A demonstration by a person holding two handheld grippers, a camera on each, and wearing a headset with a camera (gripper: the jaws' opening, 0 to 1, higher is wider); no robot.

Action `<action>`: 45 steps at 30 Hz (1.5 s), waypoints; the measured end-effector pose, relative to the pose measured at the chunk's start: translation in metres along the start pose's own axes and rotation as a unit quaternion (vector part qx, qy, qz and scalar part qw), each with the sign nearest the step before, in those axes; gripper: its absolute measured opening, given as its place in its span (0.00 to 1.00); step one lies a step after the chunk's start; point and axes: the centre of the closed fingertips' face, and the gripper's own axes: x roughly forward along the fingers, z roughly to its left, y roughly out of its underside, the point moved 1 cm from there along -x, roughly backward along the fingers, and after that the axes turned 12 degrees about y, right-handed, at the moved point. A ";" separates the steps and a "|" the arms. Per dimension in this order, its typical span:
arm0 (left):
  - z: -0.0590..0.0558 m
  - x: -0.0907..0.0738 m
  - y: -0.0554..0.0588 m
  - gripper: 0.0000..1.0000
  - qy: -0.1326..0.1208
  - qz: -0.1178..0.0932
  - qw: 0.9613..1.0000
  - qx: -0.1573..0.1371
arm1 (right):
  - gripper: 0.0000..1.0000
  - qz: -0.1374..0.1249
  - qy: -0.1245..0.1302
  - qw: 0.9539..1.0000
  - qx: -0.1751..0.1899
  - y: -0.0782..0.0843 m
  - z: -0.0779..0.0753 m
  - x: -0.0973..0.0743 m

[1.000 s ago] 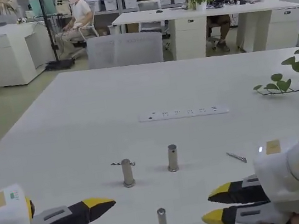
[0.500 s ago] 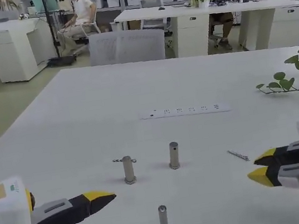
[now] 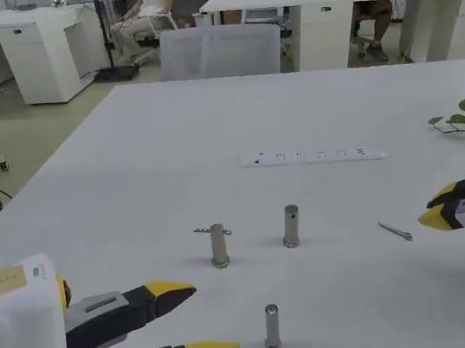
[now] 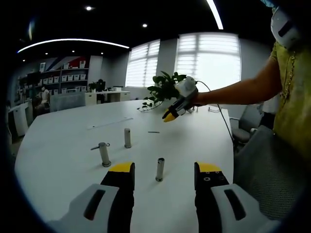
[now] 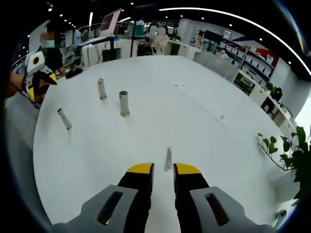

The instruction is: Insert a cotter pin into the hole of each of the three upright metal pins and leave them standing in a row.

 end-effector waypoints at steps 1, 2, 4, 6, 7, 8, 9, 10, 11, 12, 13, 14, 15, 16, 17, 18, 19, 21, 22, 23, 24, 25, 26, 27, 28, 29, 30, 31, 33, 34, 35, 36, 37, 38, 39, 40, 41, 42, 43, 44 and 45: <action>0.000 0.000 -0.001 0.48 -0.001 -0.001 1.000 0.001 | 0.17 0.003 0.000 1.000 -0.002 -0.001 -0.001 0.003; 0.001 0.000 -0.001 0.49 -0.002 -0.003 1.000 0.000 | 0.17 0.006 -0.002 1.000 -0.002 -0.001 -0.004 0.008; 0.002 -0.001 -0.002 0.49 -0.005 -0.004 1.000 0.000 | 0.17 0.013 -0.005 1.000 -0.004 0.000 -0.005 0.013; 0.004 -0.002 -0.002 0.51 -0.009 -0.008 1.000 -0.002 | 0.17 0.031 -0.007 0.999 -0.010 0.005 -0.008 0.021; 0.005 -0.002 -0.002 0.50 -0.010 -0.006 1.000 -0.003 | 0.17 0.034 -0.009 0.999 -0.011 0.006 -0.007 0.024; 0.006 -0.003 -0.001 0.51 -0.012 -0.006 1.000 -0.003 | 0.16 0.039 -0.011 0.999 -0.012 0.008 -0.008 0.028; 0.006 -0.003 -0.001 0.51 -0.012 -0.007 1.000 -0.004 | 0.16 0.041 -0.011 0.999 -0.013 0.008 -0.009 0.030; 0.007 -0.004 -0.001 0.51 -0.015 -0.008 1.000 -0.005 | 0.16 0.045 -0.013 0.999 -0.013 0.009 -0.009 0.033; 0.008 -0.004 -0.001 0.52 -0.017 -0.009 1.000 -0.006 | 0.15 0.049 -0.014 0.999 -0.013 0.010 -0.009 0.035; 0.009 -0.005 0.000 0.52 -0.018 -0.009 1.000 -0.008 | 0.15 0.051 -0.016 0.998 -0.013 0.011 -0.009 0.037; 0.010 -0.005 0.000 0.53 -0.021 -0.010 1.000 -0.008 | 0.15 0.060 -0.021 0.998 -0.015 0.015 -0.008 0.040; 0.011 -0.006 0.000 0.55 -0.023 -0.013 1.000 -0.011 | 0.15 0.064 -0.023 0.998 -0.015 0.016 -0.008 0.042; 0.012 -0.006 0.000 0.55 -0.024 -0.012 1.000 -0.012 | 0.15 0.069 -0.025 0.997 -0.017 0.018 -0.008 0.045; 0.013 -0.007 0.000 0.56 -0.027 -0.013 0.999 -0.012 | 0.15 0.072 -0.025 0.997 -0.020 0.019 -0.008 0.047; 0.014 -0.008 0.001 0.57 -0.028 -0.014 0.999 -0.014 | 0.14 0.073 -0.026 0.997 -0.020 0.019 -0.008 0.048; 0.015 -0.008 0.001 0.57 -0.029 -0.014 0.999 -0.014 | 0.14 0.074 -0.027 0.997 -0.020 0.019 -0.008 0.050; 0.015 -0.008 0.001 0.57 -0.030 -0.015 0.999 -0.015 | 0.14 0.074 -0.027 0.997 -0.020 0.018 -0.008 0.051; 0.017 -0.009 0.002 0.60 -0.034 -0.015 0.999 -0.018 | 0.14 0.081 -0.029 0.996 -0.023 0.019 -0.008 0.054; 0.018 -0.009 0.002 0.60 -0.035 -0.015 0.999 -0.020 | 0.14 0.084 -0.031 0.996 -0.024 0.019 -0.008 0.055; 0.019 -0.009 0.002 0.61 -0.037 -0.016 0.999 -0.020 | 0.14 0.088 -0.032 0.995 -0.025 0.020 -0.008 0.056; 0.020 -0.010 0.001 0.63 -0.040 -0.017 0.999 -0.021 | 0.13 0.094 -0.031 0.995 -0.026 0.022 -0.009 0.058; 0.021 -0.010 0.001 0.64 -0.041 -0.019 0.999 -0.024 | 0.13 0.097 -0.031 0.994 -0.026 0.023 -0.010 0.058; 0.021 -0.010 0.001 0.63 -0.042 -0.019 0.999 -0.025 | 0.13 0.099 -0.034 0.994 -0.023 0.023 -0.010 0.059; 0.021 -0.010 0.001 0.64 -0.042 -0.020 0.999 -0.025 | 0.13 0.102 -0.035 0.994 -0.021 0.023 -0.010 0.059; 0.021 -0.010 0.001 0.64 -0.043 -0.020 0.999 -0.025 | 0.13 0.105 -0.035 0.994 -0.022 0.024 -0.010 0.060; 0.021 -0.011 0.001 0.63 -0.043 -0.020 0.999 -0.025 | 0.13 0.106 -0.035 0.993 -0.025 0.025 -0.010 0.059; 0.021 -0.011 0.001 0.63 -0.042 -0.020 0.999 -0.027 | 0.13 0.107 -0.038 0.993 -0.024 0.024 -0.009 0.059; 0.021 -0.011 0.001 0.63 -0.043 -0.021 0.999 -0.027 | 0.13 0.109 -0.040 0.993 -0.023 0.025 -0.008 0.059; 0.020 -0.011 0.001 0.63 -0.043 -0.022 0.998 -0.029 | 0.13 0.112 -0.040 0.993 -0.026 0.025 -0.009 0.058; 0.020 -0.011 0.001 0.63 -0.044 -0.022 0.998 -0.029 | 0.13 0.114 -0.042 0.992 -0.025 0.026 -0.008 0.058; 0.020 -0.012 0.002 0.63 -0.045 -0.022 0.998 -0.029 | 0.13 0.115 -0.045 0.992 -0.025 0.027 -0.007 0.058; 0.020 -0.012 0.002 0.63 -0.045 -0.022 0.998 -0.030 | 0.13 0.118 -0.045 0.992 -0.027 0.027 -0.006 0.058; 0.020 -0.012 0.002 0.63 -0.045 -0.024 0.998 -0.031 | 0.13 0.121 -0.044 0.991 -0.031 0.029 -0.006 0.058; 0.020 -0.012 0.001 0.63 -0.046 -0.024 0.998 -0.030 | 0.13 0.122 -0.045 0.991 -0.031 0.029 -0.006 0.058; 0.020 -0.012 0.001 0.63 -0.046 -0.024 0.998 -0.030 | 0.13 0.124 -0.048 0.991 -0.030 0.029 -0.004 0.058; 0.020 -0.012 0.001 0.63 -0.046 -0.025 0.998 -0.031 | 0.13 0.126 -0.047 0.990 -0.032 0.029 -0.004 0.058; 0.020 -0.013 0.001 0.63 -0.046 -0.026 0.998 -0.031 | 0.13 0.127 -0.046 0.990 -0.032 0.029 -0.004 0.058; 0.020 -0.013 0.000 0.63 -0.046 -0.027 0.998 -0.031 | 0.13 0.127 -0.047 0.990 -0.031 0.028 -0.005 0.059; 0.020 -0.014 0.000 0.63 -0.047 -0.027 0.998 -0.031 | 0.13 0.127 -0.046 0.990 -0.030 0.028 -0.005 0.059; 0.020 -0.015 0.000 0.63 -0.047 -0.027 0.998 -0.031 | 0.13 0.129 -0.044 0.990 -0.033 0.028 -0.006 0.060; 0.020 -0.015 0.000 0.63 -0.047 -0.027 0.998 -0.031 | 0.13 0.130 -0.044 0.990 -0.033 0.028 -0.006 0.060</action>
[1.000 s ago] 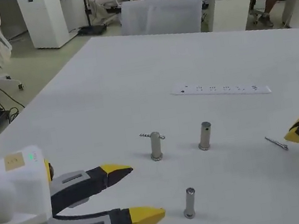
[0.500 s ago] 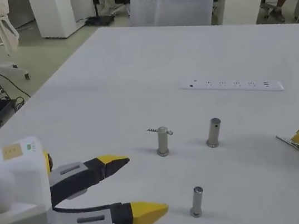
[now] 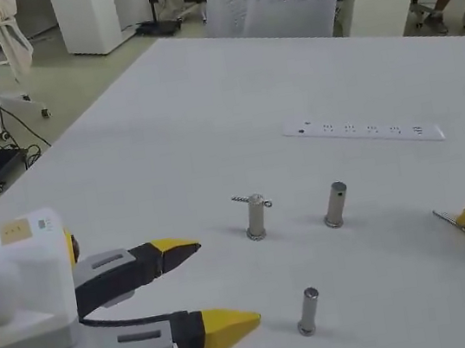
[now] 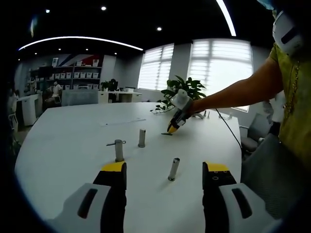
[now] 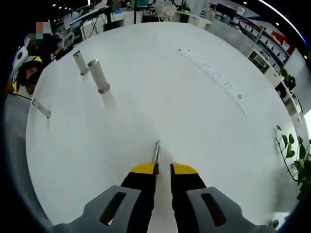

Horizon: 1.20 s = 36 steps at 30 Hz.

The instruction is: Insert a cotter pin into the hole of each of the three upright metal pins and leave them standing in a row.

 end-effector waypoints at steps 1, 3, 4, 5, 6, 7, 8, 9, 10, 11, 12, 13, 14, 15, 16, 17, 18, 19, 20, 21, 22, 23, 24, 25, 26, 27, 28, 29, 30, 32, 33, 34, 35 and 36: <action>0.000 0.000 0.000 0.62 0.000 0.000 1.000 0.000 | 0.13 0.003 -0.001 1.000 0.004 0.000 0.000 0.000; 0.000 -0.001 0.001 0.62 -0.001 0.000 1.000 -0.001 | 0.13 0.005 -0.005 1.000 0.006 0.000 0.000 0.002; 0.001 -0.002 0.001 0.62 -0.002 -0.001 1.000 -0.002 | 0.13 0.009 -0.003 1.000 -0.001 0.001 0.000 0.004; 0.001 -0.002 0.002 0.62 -0.002 0.000 1.000 -0.002 | 0.13 0.014 -0.003 1.000 -0.005 0.002 0.001 0.005; 0.001 -0.002 0.002 0.62 -0.002 0.000 1.000 -0.003 | 0.12 0.017 -0.007 1.000 -0.011 0.002 0.003 0.005; 0.001 -0.002 0.002 0.62 -0.003 -0.001 1.000 -0.004 | 0.12 0.015 -0.004 1.000 -0.009 0.000 0.002 0.006; 0.002 -0.003 0.002 0.62 -0.003 -0.001 1.000 -0.004 | 0.12 0.016 -0.004 1.000 -0.011 0.000 0.002 0.007; 0.002 -0.003 0.003 0.62 -0.003 -0.001 1.000 -0.004 | 0.12 0.017 -0.004 1.000 -0.011 -0.001 0.002 0.007; 0.003 -0.004 0.002 0.61 -0.003 -0.001 1.000 -0.004 | 0.11 0.019 -0.006 1.000 -0.010 -0.002 0.002 0.007; 0.003 -0.004 0.002 0.61 -0.003 -0.001 1.000 -0.004 | 0.11 0.021 -0.006 1.000 -0.013 -0.002 0.003 0.007; 0.004 -0.004 0.002 0.61 -0.003 -0.002 1.000 -0.004 | 0.11 0.024 -0.007 1.000 -0.018 -0.003 0.004 0.008; 0.004 -0.005 0.002 0.61 -0.003 -0.002 1.000 -0.004 | 0.10 0.027 -0.009 0.999 -0.020 -0.003 0.005 0.008; 0.005 -0.005 0.001 0.61 -0.003 -0.003 1.000 -0.003 | 0.09 0.032 -0.012 0.999 -0.023 -0.004 0.006 0.008; 0.005 -0.005 0.001 0.61 -0.003 -0.003 1.000 -0.003 | 0.07 0.035 -0.014 0.999 -0.025 -0.004 0.007 0.008; 0.005 -0.005 0.000 0.61 -0.002 -0.003 1.000 -0.002 | 0.07 0.041 -0.015 0.999 -0.025 -0.005 0.007 0.008; 0.005 -0.005 0.000 0.61 -0.002 -0.003 1.000 -0.002 | 0.07 0.045 -0.017 0.998 -0.027 -0.005 0.007 0.008; 0.005 -0.006 0.000 0.61 -0.001 -0.002 1.000 -0.001 | 0.07 0.049 -0.018 0.998 -0.030 -0.006 0.007 0.008; 0.005 -0.006 0.000 0.60 -0.001 -0.002 1.000 -0.001 | 0.07 0.055 -0.021 0.998 -0.032 -0.006 0.007 0.008; 0.005 -0.006 0.000 0.60 -0.001 -0.002 1.000 -0.001 | 0.07 0.060 -0.023 0.997 -0.033 -0.006 0.007 0.008; 0.005 -0.006 0.000 0.60 -0.001 -0.002 1.000 -0.001 | 0.07 0.068 -0.026 0.997 -0.039 -0.006 0.008 0.008; 0.006 -0.007 0.000 0.60 -0.001 -0.002 1.000 -0.001 | 0.07 0.073 -0.028 0.996 -0.044 -0.007 0.008 0.008; 0.006 -0.008 0.000 0.60 -0.001 -0.003 1.000 -0.002 | 0.07 0.079 -0.031 0.995 -0.046 -0.007 0.008 0.008; 0.006 -0.008 0.000 0.60 -0.001 -0.003 1.000 -0.002 | 0.07 0.086 -0.035 0.994 -0.051 -0.007 0.008 0.009; 0.006 -0.008 0.000 0.60 -0.001 -0.003 1.000 -0.001 | 0.07 0.092 -0.038 0.994 -0.051 -0.007 0.008 0.009; 0.006 -0.009 0.001 0.59 -0.001 -0.002 1.000 -0.001 | 0.07 0.098 -0.044 0.993 -0.054 -0.007 0.008 0.009; 0.006 -0.009 0.001 0.59 -0.002 -0.002 1.000 -0.001 | 0.07 0.100 -0.047 0.992 -0.059 -0.007 0.007 0.009; 0.007 -0.009 0.001 0.59 -0.002 -0.002 1.000 -0.001 | 0.07 0.105 -0.050 0.991 -0.061 -0.007 0.007 0.009; 0.007 -0.010 0.000 0.59 -0.003 -0.002 1.000 -0.001 | 0.07 0.108 -0.052 0.991 -0.062 -0.007 0.007 0.009; 0.007 -0.010 0.000 0.59 -0.003 -0.003 1.000 -0.001 | 0.07 0.112 -0.053 0.990 -0.071 -0.007 0.007 0.009; 0.008 -0.011 0.000 0.59 -0.006 -0.003 1.000 -0.001 | 0.06 0.119 -0.052 0.988 -0.080 -0.007 0.007 0.009; 0.008 -0.011 0.000 0.59 -0.006 -0.004 1.000 -0.001 | 0.06 0.121 -0.052 0.988 -0.084 -0.006 0.008 0.009; 0.008 -0.011 0.000 0.59 -0.006 -0.004 1.000 -0.002 | 0.06 0.124 -0.051 0.987 -0.088 -0.006 0.008 0.009; 0.009 -0.011 0.001 0.58 -0.007 -0.004 1.000 -0.001 | 0.06 0.126 -0.050 0.986 -0.094 -0.006 0.008 0.009; 0.008 -0.010 0.001 0.58 -0.006 -0.004 1.000 -0.002 | 0.06 0.128 -0.049 0.986 -0.097 -0.006 0.008 0.009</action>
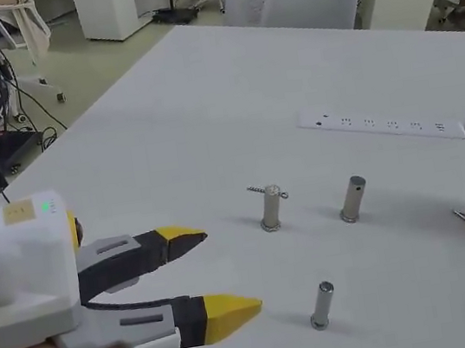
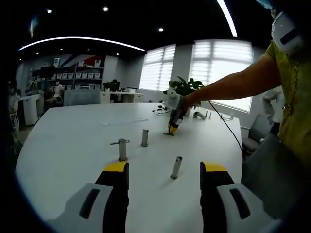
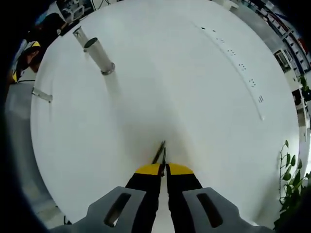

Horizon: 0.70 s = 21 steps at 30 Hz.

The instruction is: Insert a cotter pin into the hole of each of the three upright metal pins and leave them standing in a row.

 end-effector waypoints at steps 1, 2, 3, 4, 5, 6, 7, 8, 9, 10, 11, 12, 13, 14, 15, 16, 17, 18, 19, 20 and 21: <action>0.000 0.000 0.000 0.58 0.001 0.000 1.000 -0.001 | 0.06 0.001 0.001 1.000 -0.001 0.001 0.000 0.000; -0.001 0.001 0.000 0.58 0.001 0.001 1.000 0.000 | 0.06 0.002 0.001 1.000 -0.001 0.001 -0.001 0.000; -0.001 0.002 0.001 0.58 0.002 0.001 1.000 0.000 | 0.06 0.003 0.001 1.000 0.002 0.002 -0.001 0.000; -0.002 0.002 0.001 0.58 0.003 0.002 1.000 0.000 | 0.06 0.004 0.001 1.000 0.000 0.002 -0.001 0.000; -0.002 0.002 0.000 0.58 0.003 0.003 1.000 0.001 | 0.06 0.006 0.001 1.000 -0.002 0.002 -0.001 0.000; -0.003 0.002 0.000 0.58 0.004 0.003 1.000 0.002 | 0.06 0.008 0.000 1.000 -0.003 0.002 -0.001 0.000; -0.003 0.002 -0.001 0.58 0.003 0.003 1.000 0.002 | 0.06 0.010 0.000 1.000 -0.004 0.002 -0.001 0.000; -0.003 0.001 -0.001 0.58 0.003 0.004 1.000 0.002 | 0.05 0.014 0.001 1.000 -0.010 0.002 -0.001 0.000; -0.004 0.001 -0.001 0.58 0.003 0.003 1.000 0.002 | 0.05 0.018 0.002 1.000 -0.014 0.001 -0.002 0.001; -0.004 0.000 -0.001 0.58 0.002 0.004 1.000 0.003 | 0.05 0.021 0.001 1.000 -0.014 0.001 -0.003 0.001; -0.004 0.000 -0.001 0.58 0.001 0.005 1.000 0.003 | 0.04 0.024 0.001 1.000 -0.013 0.001 -0.004 0.002; -0.004 -0.001 0.000 0.58 0.001 0.006 1.000 0.002 | 0.04 0.027 -0.001 1.000 -0.010 0.002 -0.004 0.002; -0.004 -0.001 0.000 0.58 0.000 0.006 1.000 0.001 | 0.04 0.028 -0.002 1.000 -0.009 0.002 -0.004 0.002; -0.005 -0.002 0.001 0.58 -0.001 0.008 1.000 0.002 | 0.04 0.031 -0.004 0.999 -0.007 0.002 -0.004 0.002; -0.005 -0.002 0.001 0.57 -0.001 0.008 1.000 0.001 | 0.04 0.033 -0.005 0.999 -0.003 0.002 -0.005 0.002; -0.005 -0.003 0.001 0.57 -0.002 0.008 1.000 0.000 | 0.04 0.035 -0.006 0.999 -0.004 0.003 -0.004 0.001; -0.005 -0.003 0.001 0.57 -0.003 0.008 1.000 0.001 | 0.03 0.037 -0.006 0.999 -0.006 0.003 -0.003 0.001; -0.005 -0.003 0.001 0.57 -0.003 0.008 1.000 0.000 | 0.03 0.041 -0.005 0.999 -0.011 0.002 -0.003 0.002; -0.005 -0.003 0.001 0.57 -0.003 0.007 1.000 -0.001 | 0.03 0.044 -0.004 0.999 -0.014 0.002 -0.003 0.002; -0.005 -0.004 0.001 0.57 -0.004 0.007 1.000 0.000 | 0.03 0.048 -0.002 0.999 -0.018 0.002 -0.003 0.002; -0.005 -0.004 0.000 0.57 -0.004 0.007 1.000 0.000 | 0.03 0.052 0.000 0.998 -0.023 0.002 -0.002 0.001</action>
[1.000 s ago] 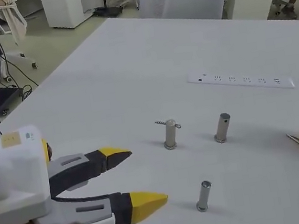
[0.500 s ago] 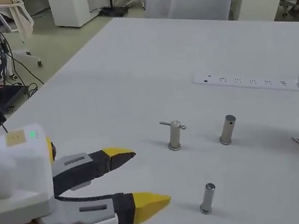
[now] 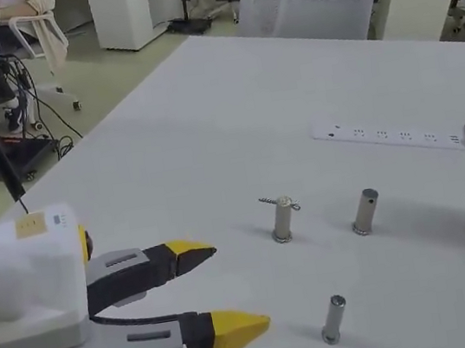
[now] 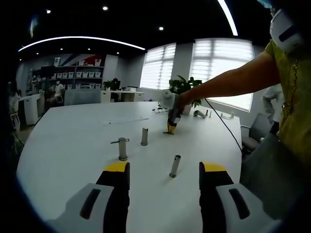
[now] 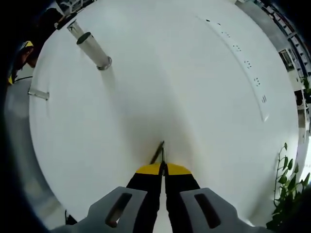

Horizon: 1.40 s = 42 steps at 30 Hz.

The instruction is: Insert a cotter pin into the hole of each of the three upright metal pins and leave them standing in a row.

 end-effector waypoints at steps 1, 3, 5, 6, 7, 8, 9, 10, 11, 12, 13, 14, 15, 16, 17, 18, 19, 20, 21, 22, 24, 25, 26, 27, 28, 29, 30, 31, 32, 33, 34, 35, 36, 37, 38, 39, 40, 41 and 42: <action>0.000 0.000 0.000 0.57 0.000 0.000 1.000 0.000 | 0.02 0.001 0.001 1.000 -0.001 0.000 0.000 0.000; -0.001 0.000 -0.001 0.57 0.000 0.000 1.000 0.000 | 0.02 0.005 0.004 1.000 -0.001 0.001 0.000 -0.001; -0.002 0.000 -0.002 0.56 0.000 0.000 1.000 0.002 | 0.01 0.002 0.004 1.000 0.008 0.002 -0.001 -0.001; -0.002 0.000 -0.003 0.56 0.000 0.000 1.000 0.003 | 0.01 -0.001 0.004 1.000 0.010 0.003 -0.001 -0.002; -0.003 0.000 -0.003 0.56 0.001 -0.001 1.000 0.003 | 0.01 -0.003 0.005 1.000 0.011 0.003 0.000 -0.002; -0.003 0.000 -0.004 0.56 0.000 -0.001 1.000 0.004 | 0.00 -0.006 0.008 1.000 0.005 0.003 0.000 -0.002; -0.003 -0.001 -0.004 0.56 -0.001 -0.001 1.000 0.005 | 0.00 -0.006 0.008 1.000 0.006 0.003 0.000 -0.002; -0.003 -0.002 -0.005 0.56 -0.001 -0.001 1.000 0.006 | 0.00 -0.010 0.008 1.000 0.015 0.003 -0.001 -0.002; -0.002 -0.003 -0.006 0.56 -0.002 -0.002 1.000 0.007 | 0.00 -0.012 0.008 1.000 0.018 0.004 -0.001 -0.003; -0.002 -0.003 -0.006 0.55 -0.003 -0.002 1.000 0.007 | 0.00 -0.014 0.008 1.000 0.021 0.004 -0.001 -0.003; -0.002 -0.004 -0.007 0.55 -0.003 -0.004 1.000 0.006 | 0.00 -0.017 0.009 1.000 0.022 0.004 0.000 -0.003; -0.002 -0.004 -0.007 0.55 -0.004 -0.004 1.000 0.007 | 0.00 -0.017 0.010 1.000 0.023 0.004 0.000 -0.003; -0.002 -0.005 -0.007 0.55 -0.004 -0.003 1.000 0.008 | 0.00 -0.017 0.016 1.000 0.020 0.005 -0.001 -0.003; -0.002 -0.005 -0.007 0.55 -0.004 -0.003 1.000 0.007 | 0.00 -0.016 0.012 1.000 0.022 0.006 0.000 -0.004; -0.002 -0.005 -0.007 0.55 -0.004 -0.003 1.000 0.008 | 0.00 -0.016 0.009 1.000 0.024 0.007 0.000 -0.004; -0.002 -0.005 -0.007 0.55 -0.004 -0.002 1.000 0.008 | 0.00 -0.019 0.011 0.999 0.027 0.007 0.000 -0.006; -0.002 -0.005 -0.007 0.55 -0.004 -0.002 1.000 0.008 | 0.00 -0.019 0.009 0.999 0.031 0.008 0.000 -0.006; -0.002 -0.005 -0.007 0.55 -0.004 -0.002 1.000 0.009 | 0.00 -0.019 0.009 0.999 0.031 0.009 0.001 -0.008; -0.002 -0.005 -0.008 0.55 -0.003 -0.002 1.000 0.010 | 0.00 -0.021 0.011 0.999 0.032 0.009 0.001 -0.010; -0.003 -0.004 -0.008 0.55 -0.002 -0.004 1.000 0.010 | 0.00 -0.022 0.008 0.999 0.035 0.010 0.002 -0.013; -0.003 -0.004 -0.009 0.55 -0.001 -0.004 1.000 0.012 | 0.00 -0.027 0.012 0.999 0.033 0.009 0.003 -0.019; -0.004 -0.004 -0.009 0.54 0.001 -0.004 1.000 0.013 | 0.00 -0.029 0.011 0.999 0.034 0.009 0.004 -0.023; -0.005 -0.003 -0.010 0.54 0.003 -0.005 1.000 0.014 | 0.00 -0.032 0.012 0.999 0.034 0.009 0.004 -0.026; -0.005 -0.003 -0.010 0.54 0.003 -0.005 1.000 0.015 | 0.00 -0.039 0.017 0.999 0.033 0.008 0.004 -0.030; -0.006 -0.003 -0.011 0.54 0.005 -0.005 1.000 0.017 | 0.00 -0.041 0.016 0.998 0.034 0.008 0.006 -0.036; -0.006 -0.003 -0.012 0.54 0.006 -0.006 1.000 0.017 | 0.00 -0.046 0.016 0.998 0.034 0.007 0.008 -0.040; -0.007 -0.003 -0.013 0.54 0.006 -0.007 1.000 0.018 | 0.00 -0.053 0.018 0.998 0.032 0.006 0.010 -0.045; -0.008 -0.003 -0.014 0.53 0.007 -0.008 1.000 0.020 | 0.00 -0.058 0.020 0.998 0.029 0.005 0.013 -0.051; -0.008 -0.003 -0.015 0.53 0.009 -0.009 1.000 0.020 | 0.00 -0.065 0.020 0.997 0.027 0.003 0.016 -0.055; -0.009 -0.003 -0.016 0.53 0.010 -0.010 1.000 0.022 | 0.00 -0.072 0.023 0.997 0.023 0.002 0.020 -0.062; -0.010 -0.002 -0.017 0.53 0.011 -0.010 1.000 0.024 | 0.00 -0.075 0.025 0.997 0.018 0.001 0.023 -0.067; -0.012 -0.002 -0.018 0.53 0.014 -0.012 1.000 0.024 | 0.00 -0.082 0.029 0.996 0.009 0.000 0.028 -0.073; -0.013 -0.001 -0.019 0.53 0.016 -0.013 0.999 0.025 | 0.00 -0.085 0.030 0.996 0.006 0.000 0.031 -0.077; -0.014 -0.001 -0.020 0.52 0.017 -0.013 0.999 0.027 | 0.00 -0.088 0.030 0.996 0.001 0.001 0.037 -0.083; -0.015 0.000 -0.020 0.52 0.019 -0.013 0.999 0.028 | 0.00 -0.091 0.032 0.995 -0.003 0.000 0.040 -0.087; -0.016 0.000 -0.021 0.52 0.019 -0.013 0.999 0.029 | 0.00 -0.095 0.035 0.995 -0.008 0.000 0.045 -0.092; -0.018 0.001 -0.022 0.52 0.021 -0.013 0.999 0.031 | 0.00 -0.095 0.034 0.995 -0.011 0.002 0.049 -0.096; -0.019 0.001 -0.022 0.52 0.023 -0.014 0.999 0.031 | 0.00 -0.096 0.034 0.995 -0.015 0.002 0.053 -0.099; -0.020 0.002 -0.022 0.52 0.026 -0.015 0.999 0.032 | 0.00 -0.102 0.033 0.994 -0.020 0.003 0.059 -0.104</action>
